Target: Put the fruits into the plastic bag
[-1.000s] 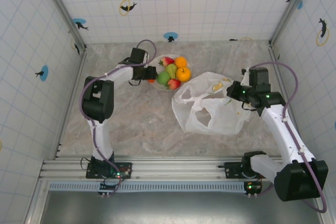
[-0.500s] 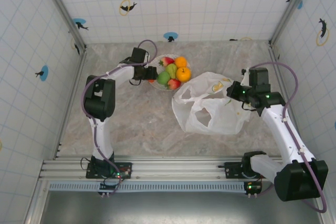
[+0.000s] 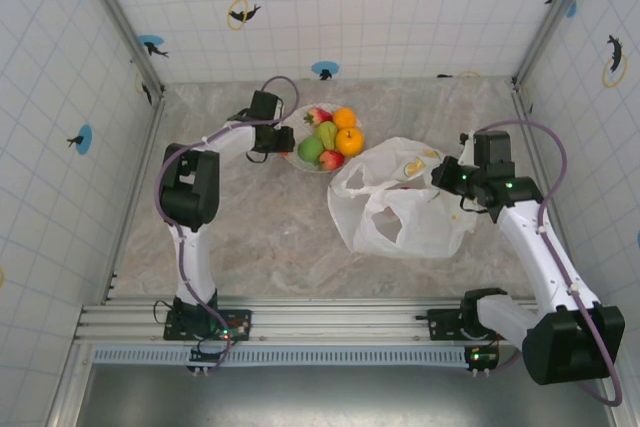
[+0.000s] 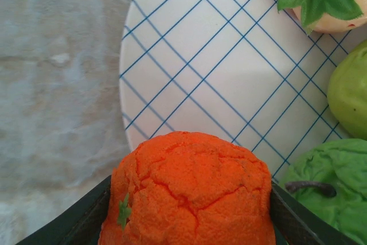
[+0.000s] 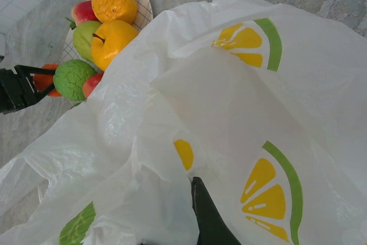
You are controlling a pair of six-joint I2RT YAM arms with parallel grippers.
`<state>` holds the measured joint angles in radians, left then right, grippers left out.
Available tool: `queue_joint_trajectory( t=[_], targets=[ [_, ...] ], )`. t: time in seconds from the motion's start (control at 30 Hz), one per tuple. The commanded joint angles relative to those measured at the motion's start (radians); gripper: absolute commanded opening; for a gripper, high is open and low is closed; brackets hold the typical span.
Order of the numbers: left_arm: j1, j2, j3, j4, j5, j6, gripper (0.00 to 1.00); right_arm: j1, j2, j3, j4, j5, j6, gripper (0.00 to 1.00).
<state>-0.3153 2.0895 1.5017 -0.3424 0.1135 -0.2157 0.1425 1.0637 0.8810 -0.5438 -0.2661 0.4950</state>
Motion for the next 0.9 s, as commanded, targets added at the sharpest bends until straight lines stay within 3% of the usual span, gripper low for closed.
queue_joint_trajectory(
  t=[0.0,0.23,0.47,0.63,0.87],
  targets=[
    [-0.002,-0.179,-0.077,0.008,-0.046,-0.039,0.57,-0.003,-0.025,-0.020,0.044,-0.015,0.027,0.00],
    [-0.038,-0.614,-0.537,0.196,0.093,-0.183,0.57,-0.001,-0.041,-0.043,0.114,-0.038,0.084,0.00],
    [-0.225,-0.939,-0.809,0.183,0.159,-0.208,0.57,0.003,-0.037,-0.048,0.152,-0.035,0.109,0.00],
    [-0.383,-1.033,-0.893,0.189,0.181,-0.195,0.57,0.012,-0.026,-0.045,0.169,-0.038,0.124,0.00],
    [-0.525,-1.026,-0.891,0.277,0.213,-0.168,0.57,0.035,-0.010,-0.038,0.183,-0.032,0.141,0.00]
  ],
)
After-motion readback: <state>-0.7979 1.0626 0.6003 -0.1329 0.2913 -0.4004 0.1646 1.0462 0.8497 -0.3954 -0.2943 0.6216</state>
